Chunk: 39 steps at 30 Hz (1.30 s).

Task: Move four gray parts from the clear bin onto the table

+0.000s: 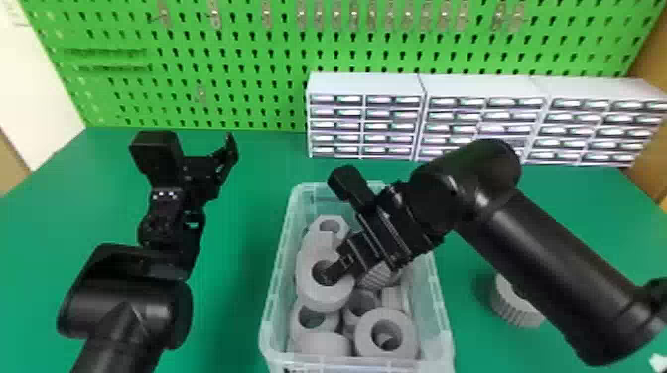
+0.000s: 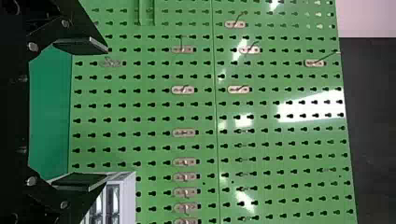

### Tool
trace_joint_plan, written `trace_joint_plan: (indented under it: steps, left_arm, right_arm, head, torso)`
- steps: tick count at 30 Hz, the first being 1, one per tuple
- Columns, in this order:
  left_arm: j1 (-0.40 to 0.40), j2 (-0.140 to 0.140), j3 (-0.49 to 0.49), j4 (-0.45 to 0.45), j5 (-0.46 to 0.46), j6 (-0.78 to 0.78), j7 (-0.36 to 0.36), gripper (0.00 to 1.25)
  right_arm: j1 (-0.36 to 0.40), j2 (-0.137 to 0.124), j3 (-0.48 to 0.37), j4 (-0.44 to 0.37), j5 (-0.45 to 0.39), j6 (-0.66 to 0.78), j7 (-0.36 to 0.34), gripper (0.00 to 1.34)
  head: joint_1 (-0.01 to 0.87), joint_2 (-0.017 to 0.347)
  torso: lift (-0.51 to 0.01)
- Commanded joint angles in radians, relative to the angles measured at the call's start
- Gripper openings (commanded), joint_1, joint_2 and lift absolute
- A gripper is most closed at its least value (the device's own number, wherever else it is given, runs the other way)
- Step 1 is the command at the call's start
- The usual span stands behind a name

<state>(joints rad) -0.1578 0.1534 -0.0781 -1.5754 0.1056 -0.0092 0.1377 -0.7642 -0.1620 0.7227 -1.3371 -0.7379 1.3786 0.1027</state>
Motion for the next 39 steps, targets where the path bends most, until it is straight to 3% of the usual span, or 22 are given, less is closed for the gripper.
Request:
trace_joint_plan:
  steps: [1, 39]
  left_arm:
    - [0.006, 0.000, 0.003, 0.000, -0.004, 0.000, 0.000, 0.95]
    - [0.012, -0.002, -0.005, 0.000, -0.009, 0.002, 0.010, 0.95]
  right_arm:
    - [0.006, -0.004, -0.034, -0.031, 0.018, 0.016, 0.000, 0.43]
    - [0.045, -0.030, -0.378, -0.191, 0.209, 0.151, 0.000, 0.42]
  head:
    - [0.693, 0.072]
    - [0.693, 0.072]
  torso:
    - [-0.052]
    - [-0.052]
